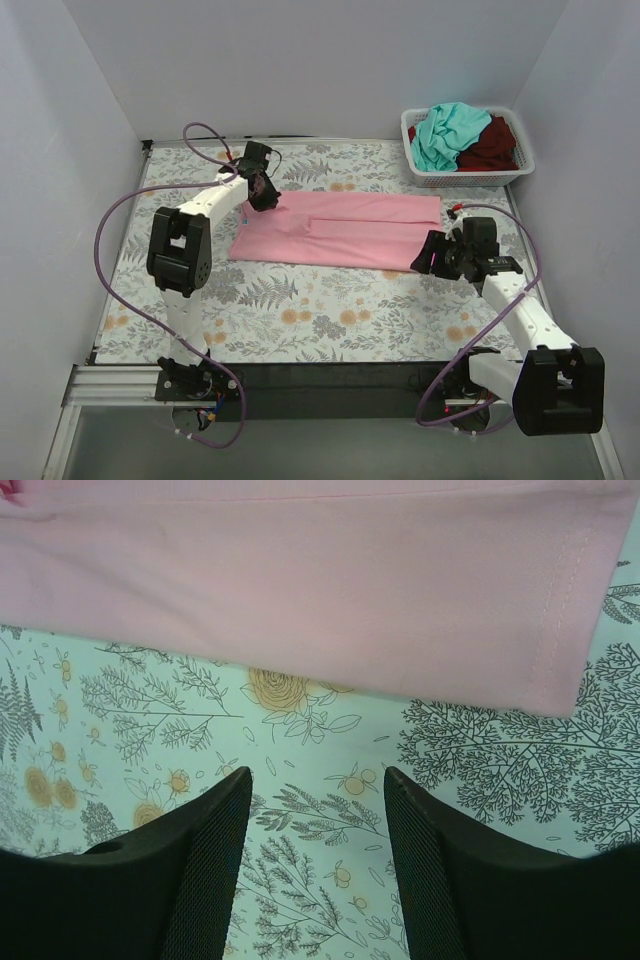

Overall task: Fold and stack the t-shirts
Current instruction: Fold the tshirt

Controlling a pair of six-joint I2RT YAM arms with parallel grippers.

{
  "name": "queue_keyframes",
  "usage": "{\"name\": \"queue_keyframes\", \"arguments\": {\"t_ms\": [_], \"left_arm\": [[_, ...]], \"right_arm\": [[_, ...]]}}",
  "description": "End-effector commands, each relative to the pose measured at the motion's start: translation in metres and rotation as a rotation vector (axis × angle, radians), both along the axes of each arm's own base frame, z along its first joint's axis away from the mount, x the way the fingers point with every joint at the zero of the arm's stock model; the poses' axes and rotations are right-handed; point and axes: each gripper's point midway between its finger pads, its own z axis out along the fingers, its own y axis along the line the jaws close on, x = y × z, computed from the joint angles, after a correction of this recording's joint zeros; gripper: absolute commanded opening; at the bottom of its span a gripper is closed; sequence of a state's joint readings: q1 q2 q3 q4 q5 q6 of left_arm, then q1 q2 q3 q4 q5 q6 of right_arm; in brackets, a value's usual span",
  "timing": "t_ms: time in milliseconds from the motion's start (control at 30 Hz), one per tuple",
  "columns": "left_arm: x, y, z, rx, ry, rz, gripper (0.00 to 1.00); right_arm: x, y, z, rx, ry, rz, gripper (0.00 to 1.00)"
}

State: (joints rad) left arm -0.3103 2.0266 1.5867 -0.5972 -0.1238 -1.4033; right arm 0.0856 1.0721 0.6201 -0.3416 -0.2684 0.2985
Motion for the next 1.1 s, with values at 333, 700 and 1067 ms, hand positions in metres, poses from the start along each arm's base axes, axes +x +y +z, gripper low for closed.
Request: {"name": "queue_keyframes", "arguments": {"t_ms": [333,700,1067], "left_arm": [[0.032,0.002,0.023,-0.040,-0.119,0.001,0.35],[-0.011,0.029,0.085,0.010,-0.236,0.008,0.72],[-0.087,0.061,-0.014,0.051,0.017,0.029,0.36]], "right_arm": [[0.018,-0.003,0.008,-0.026,-0.014,-0.015,0.62],[0.051,-0.019,0.010,0.023,-0.012,-0.144,0.58],[0.076,-0.033,-0.027,0.044,0.082,-0.217,0.56]]}}
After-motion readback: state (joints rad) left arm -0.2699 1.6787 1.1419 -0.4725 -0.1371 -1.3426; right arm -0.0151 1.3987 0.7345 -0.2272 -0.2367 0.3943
